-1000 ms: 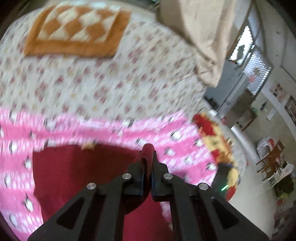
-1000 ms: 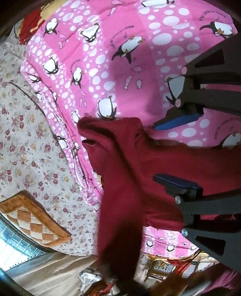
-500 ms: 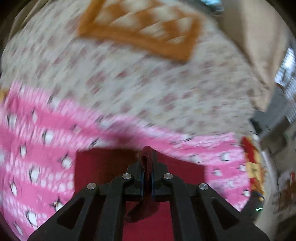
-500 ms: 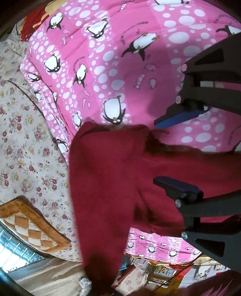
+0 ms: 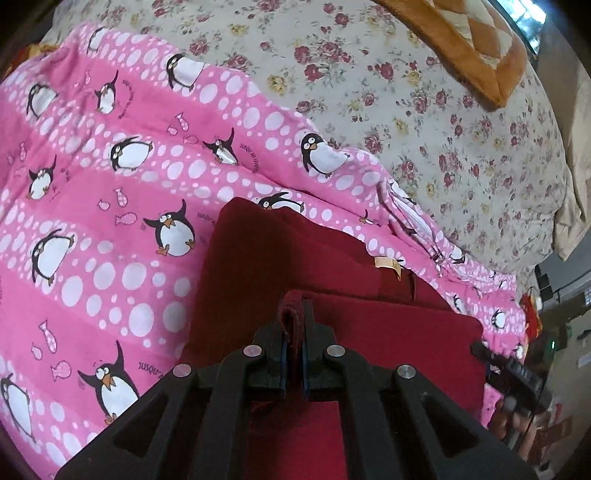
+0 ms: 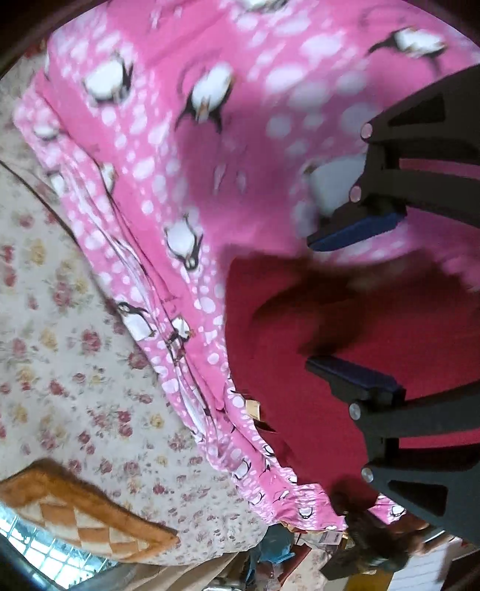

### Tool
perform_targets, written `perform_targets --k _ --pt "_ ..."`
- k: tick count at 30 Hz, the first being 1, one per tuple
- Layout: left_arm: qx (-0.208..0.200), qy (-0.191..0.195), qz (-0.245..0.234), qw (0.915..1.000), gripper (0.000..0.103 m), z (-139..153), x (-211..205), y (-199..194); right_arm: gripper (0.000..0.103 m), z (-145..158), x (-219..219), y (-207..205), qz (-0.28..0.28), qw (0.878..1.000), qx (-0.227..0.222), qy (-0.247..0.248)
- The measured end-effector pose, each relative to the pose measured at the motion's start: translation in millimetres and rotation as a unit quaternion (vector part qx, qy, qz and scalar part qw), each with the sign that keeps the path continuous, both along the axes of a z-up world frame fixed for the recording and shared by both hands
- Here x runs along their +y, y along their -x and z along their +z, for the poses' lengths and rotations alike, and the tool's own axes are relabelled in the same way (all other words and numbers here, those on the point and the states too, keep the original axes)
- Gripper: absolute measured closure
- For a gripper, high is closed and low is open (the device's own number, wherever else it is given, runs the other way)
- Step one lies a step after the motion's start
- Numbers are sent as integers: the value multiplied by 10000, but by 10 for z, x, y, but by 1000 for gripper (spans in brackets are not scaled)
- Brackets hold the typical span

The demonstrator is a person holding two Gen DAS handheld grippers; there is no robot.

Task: Fold small clothes
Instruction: 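Lay the lifted edge over the sweater body and open the left tool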

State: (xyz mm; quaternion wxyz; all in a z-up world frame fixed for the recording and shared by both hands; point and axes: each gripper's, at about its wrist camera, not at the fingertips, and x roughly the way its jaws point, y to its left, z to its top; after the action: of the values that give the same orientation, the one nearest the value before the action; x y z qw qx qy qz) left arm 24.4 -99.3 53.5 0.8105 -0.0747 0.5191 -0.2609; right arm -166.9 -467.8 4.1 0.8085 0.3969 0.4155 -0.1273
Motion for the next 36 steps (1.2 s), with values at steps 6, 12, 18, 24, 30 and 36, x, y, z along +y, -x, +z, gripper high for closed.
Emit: perform_targets --k 6,12,18,24,30,36 --pt "-68 44 -9 10000 103 -22 -86 -89 77 54 -128 -130 104 9992 -382 51" --pt "-99 -260 -23 9996 103 -150 -197 -128 70 -119 -242 -6 -237 9995 -195 -65" --pt "-144 -234 168 9995 103 -147 -126 -148 52 161 0 331 -55 9992 -290 266" --pt "-125 -358 210 9991 102 -228 -122 -109 83 35 343 344 628 9944 212 822" --pt "-506 -758 225 9956 100 -167 -184 -14 87 39 327 501 429 9907 391 1229" --pt "-892 -1019 263 9904 100 -84 -217 63 67 394 352 550 95 9902 26 1393"
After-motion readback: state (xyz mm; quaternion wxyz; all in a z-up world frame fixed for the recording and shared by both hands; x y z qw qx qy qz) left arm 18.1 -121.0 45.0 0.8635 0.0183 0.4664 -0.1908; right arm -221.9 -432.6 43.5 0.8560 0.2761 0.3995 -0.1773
